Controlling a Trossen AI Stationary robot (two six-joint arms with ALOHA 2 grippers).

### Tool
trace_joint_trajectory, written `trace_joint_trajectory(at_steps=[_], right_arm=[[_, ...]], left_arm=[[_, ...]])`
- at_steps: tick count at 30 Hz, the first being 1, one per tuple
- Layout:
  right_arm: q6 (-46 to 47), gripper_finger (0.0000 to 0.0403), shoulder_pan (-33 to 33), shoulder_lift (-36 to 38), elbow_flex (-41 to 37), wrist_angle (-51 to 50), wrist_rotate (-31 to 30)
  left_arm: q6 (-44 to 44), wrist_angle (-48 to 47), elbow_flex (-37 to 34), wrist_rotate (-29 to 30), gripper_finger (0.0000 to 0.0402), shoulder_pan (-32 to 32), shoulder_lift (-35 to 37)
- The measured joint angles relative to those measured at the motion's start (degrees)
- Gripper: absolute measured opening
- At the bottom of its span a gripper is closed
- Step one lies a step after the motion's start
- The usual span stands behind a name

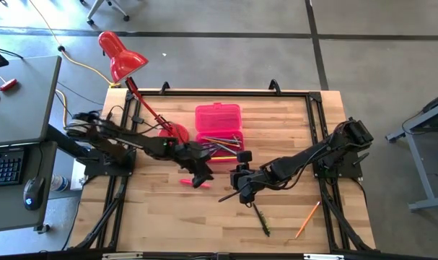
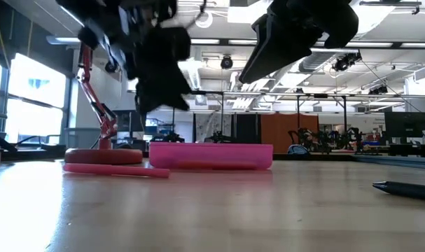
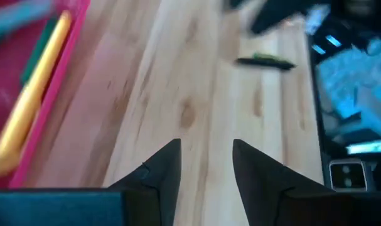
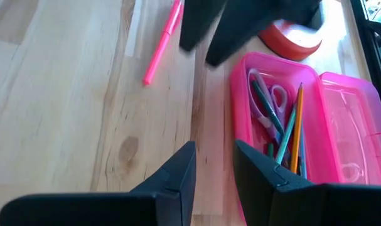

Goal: Pick & place school supplies into a supply box
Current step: Put the pink pen into the pink supply box

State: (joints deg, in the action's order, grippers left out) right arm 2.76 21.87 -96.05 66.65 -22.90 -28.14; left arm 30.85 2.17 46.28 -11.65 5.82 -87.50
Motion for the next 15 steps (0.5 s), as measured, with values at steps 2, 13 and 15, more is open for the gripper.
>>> trace_joint_trajectory(at_steps=[2, 13, 15], right_arm=[[-0.02, 0.0083, -0.02, 0.00, 0.00, 0.00, 0.46], [1.75, 0.0083, 0.00, 0.00, 0.00, 0.02, 0.94], [1.74, 0.0083, 0.00, 0.00, 0.00, 0.02, 0.93]], left_arm=[[-5.46, -1.70, 0.00, 2.71, 0.0171, 2.01, 3.11], [-14.22, -17.14, -0.63, 35.74, 0.0171, 18.75, 15.64], [-14.22, -16.95, -1.97, 41.17, 0.0172, 21.15, 15.69]])
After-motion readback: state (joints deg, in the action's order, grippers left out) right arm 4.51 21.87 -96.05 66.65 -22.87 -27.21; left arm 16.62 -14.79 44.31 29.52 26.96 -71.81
